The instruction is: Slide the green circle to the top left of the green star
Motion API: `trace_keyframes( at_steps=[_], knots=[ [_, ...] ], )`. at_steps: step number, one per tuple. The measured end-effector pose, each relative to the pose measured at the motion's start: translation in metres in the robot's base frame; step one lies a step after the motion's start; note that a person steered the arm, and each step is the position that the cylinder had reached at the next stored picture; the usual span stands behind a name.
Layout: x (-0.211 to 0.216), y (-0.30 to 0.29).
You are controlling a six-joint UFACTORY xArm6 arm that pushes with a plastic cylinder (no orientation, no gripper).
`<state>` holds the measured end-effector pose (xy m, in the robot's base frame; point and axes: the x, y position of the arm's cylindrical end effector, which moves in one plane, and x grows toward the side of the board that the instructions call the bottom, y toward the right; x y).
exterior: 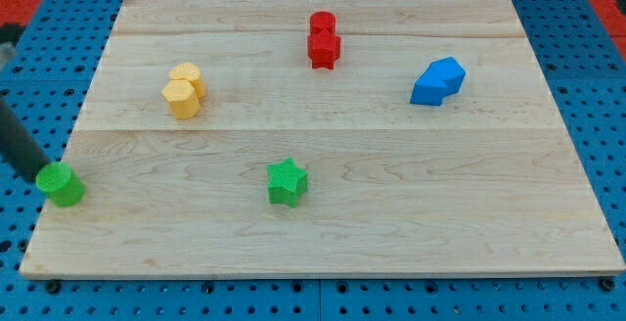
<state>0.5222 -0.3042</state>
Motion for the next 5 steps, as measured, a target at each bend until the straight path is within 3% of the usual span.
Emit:
trace_keyframes(
  at_steps=[2,3,5],
  knots=[
    [0.012,0.016],
    [0.003,0.115],
    [0.036,0.125]
  ],
)
